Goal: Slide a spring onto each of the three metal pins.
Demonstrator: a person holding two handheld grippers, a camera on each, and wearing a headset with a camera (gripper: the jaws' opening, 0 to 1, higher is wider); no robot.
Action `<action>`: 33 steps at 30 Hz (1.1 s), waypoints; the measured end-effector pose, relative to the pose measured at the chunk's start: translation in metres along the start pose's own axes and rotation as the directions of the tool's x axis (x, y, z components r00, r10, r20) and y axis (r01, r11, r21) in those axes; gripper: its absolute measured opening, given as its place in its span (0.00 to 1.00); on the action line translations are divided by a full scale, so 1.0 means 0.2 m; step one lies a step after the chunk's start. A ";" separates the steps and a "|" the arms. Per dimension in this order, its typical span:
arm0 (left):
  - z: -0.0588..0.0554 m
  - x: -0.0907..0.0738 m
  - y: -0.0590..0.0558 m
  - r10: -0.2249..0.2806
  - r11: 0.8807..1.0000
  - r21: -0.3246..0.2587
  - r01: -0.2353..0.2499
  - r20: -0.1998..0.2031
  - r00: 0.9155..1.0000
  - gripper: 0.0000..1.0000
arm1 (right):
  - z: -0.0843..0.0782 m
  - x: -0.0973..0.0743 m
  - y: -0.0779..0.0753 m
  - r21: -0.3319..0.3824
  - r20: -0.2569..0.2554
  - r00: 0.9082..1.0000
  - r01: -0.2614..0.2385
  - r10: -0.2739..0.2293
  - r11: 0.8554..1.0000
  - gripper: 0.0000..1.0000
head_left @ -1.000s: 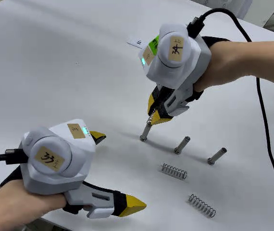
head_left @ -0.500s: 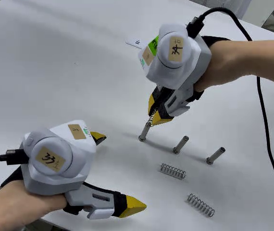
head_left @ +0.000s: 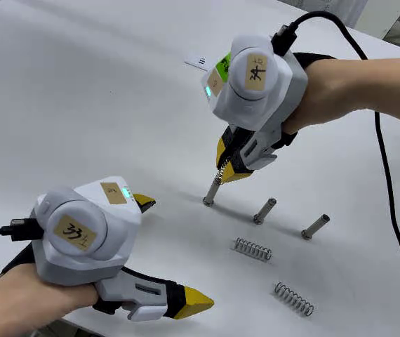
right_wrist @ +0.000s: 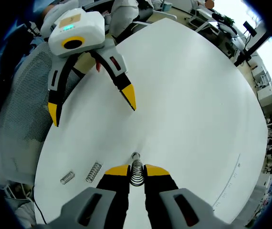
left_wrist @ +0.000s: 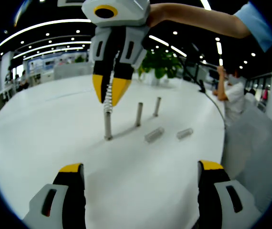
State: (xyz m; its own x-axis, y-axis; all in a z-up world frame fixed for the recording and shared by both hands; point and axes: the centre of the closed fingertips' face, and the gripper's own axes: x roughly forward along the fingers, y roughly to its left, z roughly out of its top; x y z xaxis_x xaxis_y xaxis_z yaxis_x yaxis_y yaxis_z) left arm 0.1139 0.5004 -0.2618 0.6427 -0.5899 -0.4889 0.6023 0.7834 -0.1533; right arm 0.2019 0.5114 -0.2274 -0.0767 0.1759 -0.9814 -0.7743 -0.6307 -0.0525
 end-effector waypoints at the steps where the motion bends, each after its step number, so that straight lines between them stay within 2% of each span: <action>1: 0.00 0.00 0.00 0.000 1.000 -0.001 0.000 0.001 1.000 1.00 | 0.00 0.00 0.00 -0.002 -0.002 1.000 0.001 -0.001 1.000 0.12; 10: 0.00 0.00 0.00 0.000 1.000 0.000 0.000 0.000 1.000 1.00 | 0.01 0.00 0.02 -0.005 0.000 1.000 0.000 0.000 1.000 0.12; 22: -0.01 0.01 -0.01 -0.004 1.000 0.000 0.004 -0.006 1.000 1.00 | 0.01 0.01 0.00 -0.006 0.001 1.000 -0.002 0.002 1.000 0.12; 33: -0.02 0.01 -0.01 -0.003 1.000 -0.003 0.003 -0.010 1.000 1.00 | 0.00 0.05 -0.01 -0.013 -0.009 1.000 -0.009 0.008 1.000 0.13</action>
State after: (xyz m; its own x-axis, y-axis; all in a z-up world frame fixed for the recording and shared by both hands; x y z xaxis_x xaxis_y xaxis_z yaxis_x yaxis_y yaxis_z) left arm 0.1126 0.4992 -0.2651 0.6362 -0.5901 -0.4970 0.6029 0.7822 -0.1571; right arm 0.2017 0.5147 -0.2377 -0.0779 0.1640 -0.9834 -0.7653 -0.6420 -0.0465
